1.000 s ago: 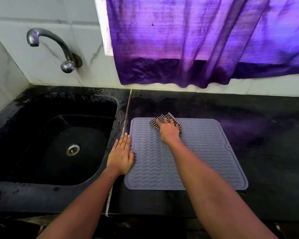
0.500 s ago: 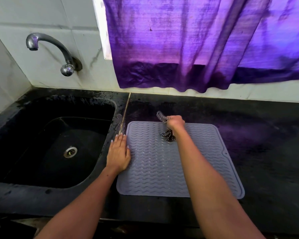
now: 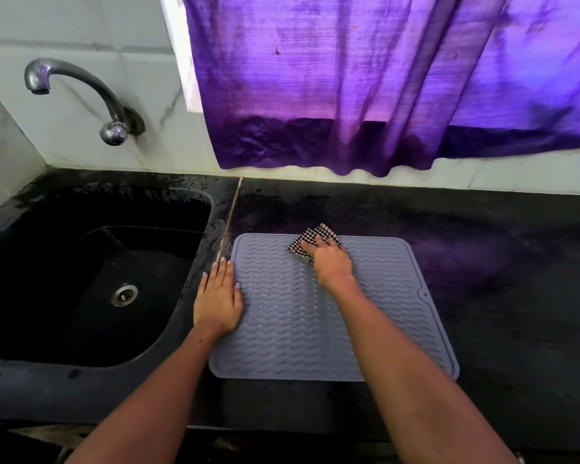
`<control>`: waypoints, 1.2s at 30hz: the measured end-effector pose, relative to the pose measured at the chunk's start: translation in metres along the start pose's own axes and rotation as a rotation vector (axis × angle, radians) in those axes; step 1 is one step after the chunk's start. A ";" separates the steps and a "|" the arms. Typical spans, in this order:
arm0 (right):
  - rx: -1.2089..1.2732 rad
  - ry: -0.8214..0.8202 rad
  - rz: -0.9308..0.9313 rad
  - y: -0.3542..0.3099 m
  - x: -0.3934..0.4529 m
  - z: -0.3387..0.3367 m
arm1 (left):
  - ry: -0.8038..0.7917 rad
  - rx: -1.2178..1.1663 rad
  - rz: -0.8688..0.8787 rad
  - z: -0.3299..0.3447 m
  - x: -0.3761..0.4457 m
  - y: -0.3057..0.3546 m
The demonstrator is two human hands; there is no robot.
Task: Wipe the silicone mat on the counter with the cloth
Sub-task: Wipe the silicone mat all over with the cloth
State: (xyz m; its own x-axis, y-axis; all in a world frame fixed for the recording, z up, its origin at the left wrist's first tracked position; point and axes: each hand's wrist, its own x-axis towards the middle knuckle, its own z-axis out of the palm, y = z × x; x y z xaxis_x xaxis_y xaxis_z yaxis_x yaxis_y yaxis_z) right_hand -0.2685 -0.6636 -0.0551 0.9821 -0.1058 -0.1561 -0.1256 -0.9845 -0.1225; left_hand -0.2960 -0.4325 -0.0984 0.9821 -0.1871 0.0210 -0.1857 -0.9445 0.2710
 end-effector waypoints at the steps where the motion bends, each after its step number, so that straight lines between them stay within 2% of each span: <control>1: 0.009 0.003 0.019 -0.001 -0.002 -0.002 | -0.002 0.000 -0.002 0.000 0.000 0.000; 3: 0.092 0.023 0.127 -0.003 -0.005 -0.011 | -0.010 0.012 -0.010 0.001 0.000 0.000; 6: 0.436 0.114 0.416 -0.003 -0.001 -0.034 | -0.014 0.024 -0.019 0.002 0.002 0.000; 8: 0.583 0.198 0.505 -0.001 0.003 -0.042 | -0.014 0.025 -0.020 0.003 0.002 0.001; 10: 0.511 0.241 0.405 -0.003 0.004 -0.042 | -0.007 0.022 -0.023 0.003 0.002 0.000; 13: 0.198 0.111 0.120 -0.001 0.005 -0.027 | -0.003 0.022 -0.023 0.003 0.002 0.001; 15: 0.061 0.015 0.063 0.004 0.005 -0.013 | 0.001 0.018 -0.028 0.003 0.002 0.001; 19: 0.008 -0.008 0.044 0.007 0.000 -0.001 | -0.008 0.026 -0.027 0.003 0.002 0.001; 23: 0.032 0.013 0.045 0.014 -0.010 -0.002 | -0.002 0.022 -0.024 0.003 0.003 0.001; 26: 0.079 0.035 0.137 0.013 -0.016 -0.010 | 0.002 0.019 -0.022 0.003 0.002 0.001; 28: 0.283 0.068 0.325 0.014 -0.013 -0.026 | 0.010 0.020 -0.017 0.003 0.001 0.001; 30: 0.599 0.091 0.513 0.022 -0.007 -0.043 | 0.011 0.012 -0.024 0.003 0.001 0.002; 32: 0.838 0.148 0.605 0.031 -0.003 -0.055 | 0.014 0.015 -0.024 0.003 0.001 0.002; 34: 0.812 0.237 0.557 0.031 -0.001 -0.054 | 0.015 0.025 -0.027 0.004 0.002 0.002; 36: 0.584 0.261 0.390 0.027 -0.003 -0.046 | 0.015 0.029 -0.026 0.004 0.003 0.002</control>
State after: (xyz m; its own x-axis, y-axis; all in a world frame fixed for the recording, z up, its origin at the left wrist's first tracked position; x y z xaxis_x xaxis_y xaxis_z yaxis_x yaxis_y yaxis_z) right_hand -0.2684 -0.6965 -0.0134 0.8434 -0.5332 -0.0660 -0.4543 -0.6422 -0.6174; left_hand -0.2939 -0.4357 -0.1020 0.9869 -0.1590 0.0286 -0.1612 -0.9564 0.2436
